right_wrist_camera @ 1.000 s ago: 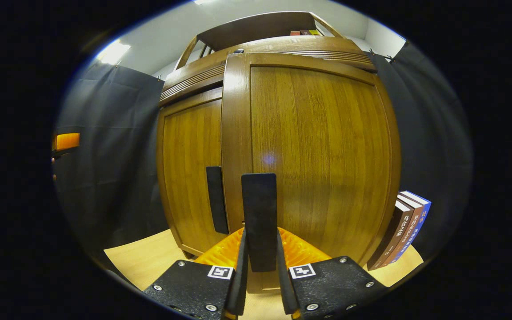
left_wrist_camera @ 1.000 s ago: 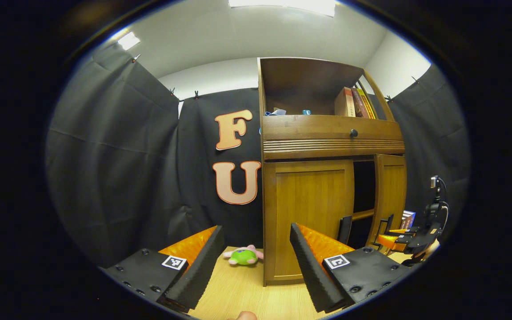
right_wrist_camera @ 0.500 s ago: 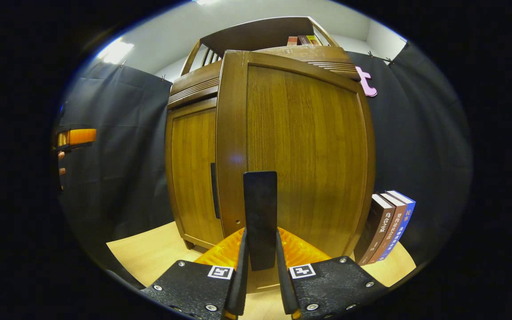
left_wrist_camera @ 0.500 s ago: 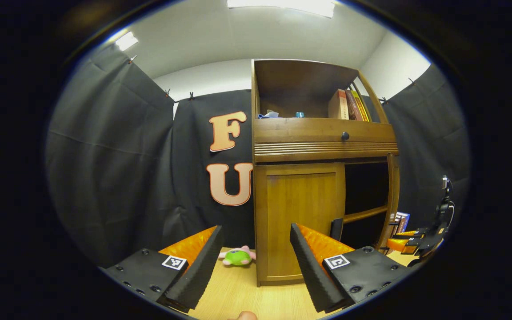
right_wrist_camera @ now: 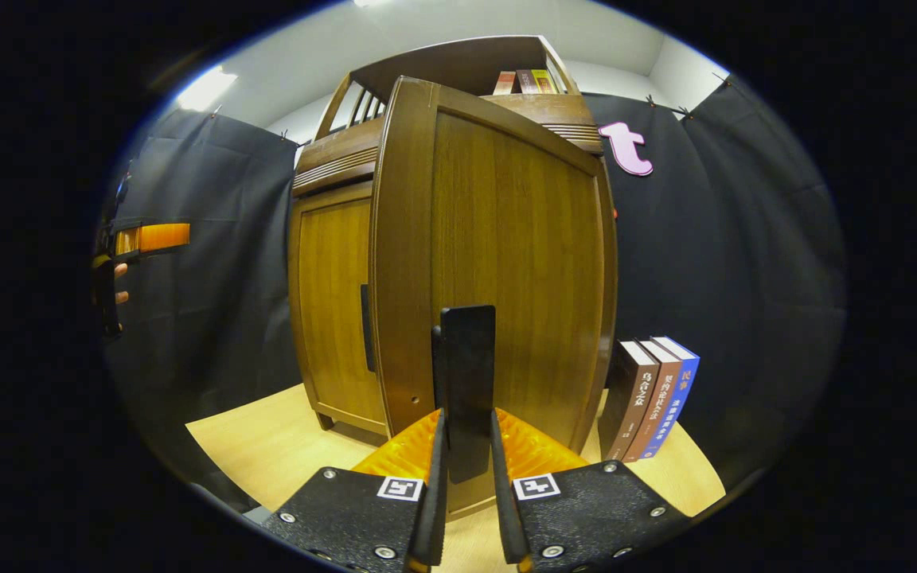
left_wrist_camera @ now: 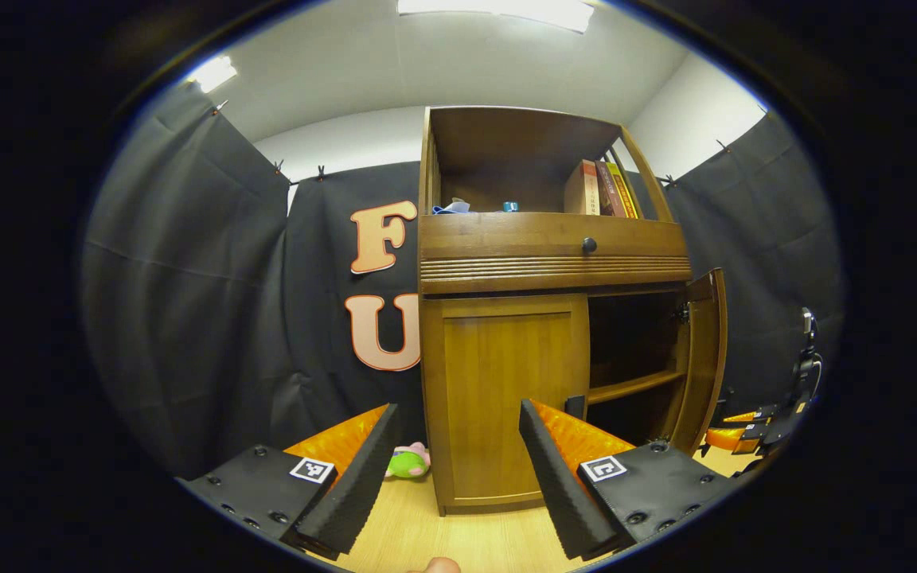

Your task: Open the right door of the double-door shoe cabinet with the right hand, and open the left door with the left hand.

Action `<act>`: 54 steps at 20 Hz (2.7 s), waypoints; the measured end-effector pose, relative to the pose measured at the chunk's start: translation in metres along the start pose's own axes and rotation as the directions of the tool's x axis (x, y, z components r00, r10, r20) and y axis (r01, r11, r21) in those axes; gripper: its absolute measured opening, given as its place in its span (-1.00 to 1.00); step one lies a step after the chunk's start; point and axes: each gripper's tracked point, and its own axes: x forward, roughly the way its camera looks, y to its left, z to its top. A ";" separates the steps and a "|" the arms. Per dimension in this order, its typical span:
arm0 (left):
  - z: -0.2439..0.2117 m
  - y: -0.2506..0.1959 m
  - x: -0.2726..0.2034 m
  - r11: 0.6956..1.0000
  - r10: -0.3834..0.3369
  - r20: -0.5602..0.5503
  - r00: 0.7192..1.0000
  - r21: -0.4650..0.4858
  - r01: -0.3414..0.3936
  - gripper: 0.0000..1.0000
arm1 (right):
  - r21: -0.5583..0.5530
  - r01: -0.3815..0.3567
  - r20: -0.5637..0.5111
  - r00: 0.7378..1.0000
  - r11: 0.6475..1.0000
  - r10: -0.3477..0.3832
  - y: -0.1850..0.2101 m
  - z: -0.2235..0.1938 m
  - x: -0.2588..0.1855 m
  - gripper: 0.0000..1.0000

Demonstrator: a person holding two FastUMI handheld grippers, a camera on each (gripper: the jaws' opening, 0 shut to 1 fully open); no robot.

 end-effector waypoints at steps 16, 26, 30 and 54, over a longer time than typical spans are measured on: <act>-0.004 -0.033 0.002 0.999 -0.040 -0.025 0.999 0.000 0.040 0.94 | -0.048 0.235 -0.011 0.972 0.971 -0.235 -0.098 0.000 -0.062 -0.89; -0.006 -0.052 0.005 0.998 -0.058 -0.037 0.998 0.011 0.059 0.90 | 0.019 0.251 -0.007 0.968 0.968 -0.251 -0.153 0.001 -0.072 -0.96; -0.011 -0.062 0.012 0.999 -0.048 -0.051 0.998 0.002 0.048 0.94 | 0.038 0.231 -0.003 0.973 0.972 -0.231 -0.162 0.001 -0.074 -0.96; -0.105 -0.140 0.116 0.997 -0.073 -0.133 0.988 -0.007 0.073 0.94 | -0.017 0.414 0.082 0.908 0.910 -0.411 -0.220 0.044 -0.144 -0.02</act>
